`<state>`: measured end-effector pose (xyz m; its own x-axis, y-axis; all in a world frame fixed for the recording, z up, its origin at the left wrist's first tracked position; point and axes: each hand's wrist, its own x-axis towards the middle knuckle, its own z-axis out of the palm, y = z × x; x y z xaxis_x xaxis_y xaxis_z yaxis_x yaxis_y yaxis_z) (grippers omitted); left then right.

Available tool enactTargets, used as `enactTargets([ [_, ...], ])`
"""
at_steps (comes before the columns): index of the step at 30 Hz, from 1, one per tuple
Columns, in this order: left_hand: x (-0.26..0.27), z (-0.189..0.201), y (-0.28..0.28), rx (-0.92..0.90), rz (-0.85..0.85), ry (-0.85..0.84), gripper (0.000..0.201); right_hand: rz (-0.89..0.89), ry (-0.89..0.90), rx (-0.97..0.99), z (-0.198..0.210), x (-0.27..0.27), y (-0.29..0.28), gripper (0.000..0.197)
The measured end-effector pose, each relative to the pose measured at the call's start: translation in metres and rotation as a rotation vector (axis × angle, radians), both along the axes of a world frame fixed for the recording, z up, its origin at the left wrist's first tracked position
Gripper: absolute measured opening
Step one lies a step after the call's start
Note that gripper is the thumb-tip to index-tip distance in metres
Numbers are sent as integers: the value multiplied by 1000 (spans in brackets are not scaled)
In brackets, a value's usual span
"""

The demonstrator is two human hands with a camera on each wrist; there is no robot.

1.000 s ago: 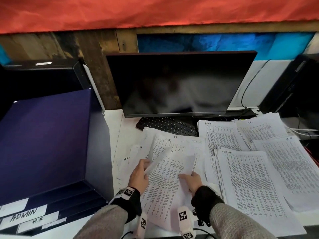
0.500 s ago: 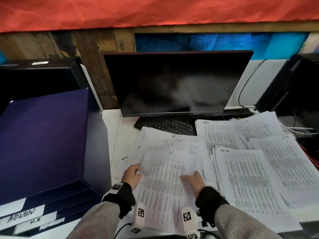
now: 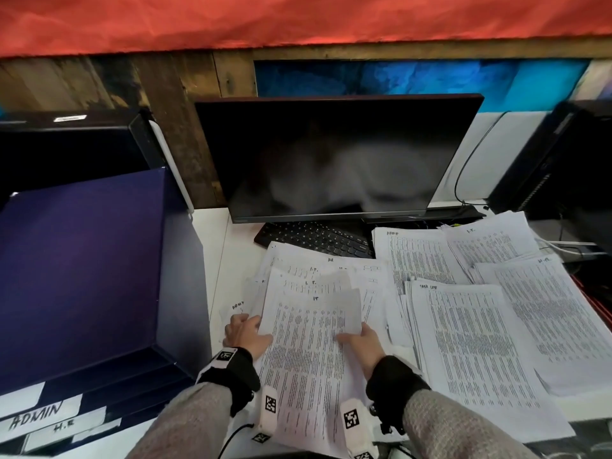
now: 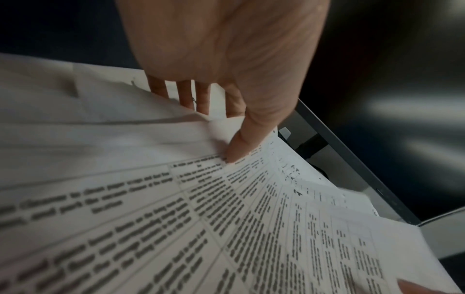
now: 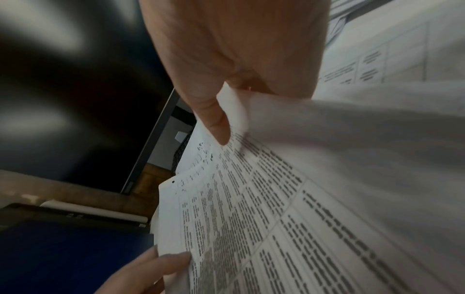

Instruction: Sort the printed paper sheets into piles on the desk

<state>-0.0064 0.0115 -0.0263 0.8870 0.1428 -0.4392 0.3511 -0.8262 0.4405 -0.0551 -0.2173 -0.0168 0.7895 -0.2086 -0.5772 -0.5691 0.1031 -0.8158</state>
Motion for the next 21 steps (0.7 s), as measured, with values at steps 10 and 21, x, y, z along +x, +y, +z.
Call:
enactTargets([
  [10, -12, -1, 7, -148, -2, -356, 46, 366, -258, -650, 2, 3, 21, 31],
  [21, -11, -3, 12, -384, 178, -122, 35, 232, -272, -447, -16, -13, -7, 24],
])
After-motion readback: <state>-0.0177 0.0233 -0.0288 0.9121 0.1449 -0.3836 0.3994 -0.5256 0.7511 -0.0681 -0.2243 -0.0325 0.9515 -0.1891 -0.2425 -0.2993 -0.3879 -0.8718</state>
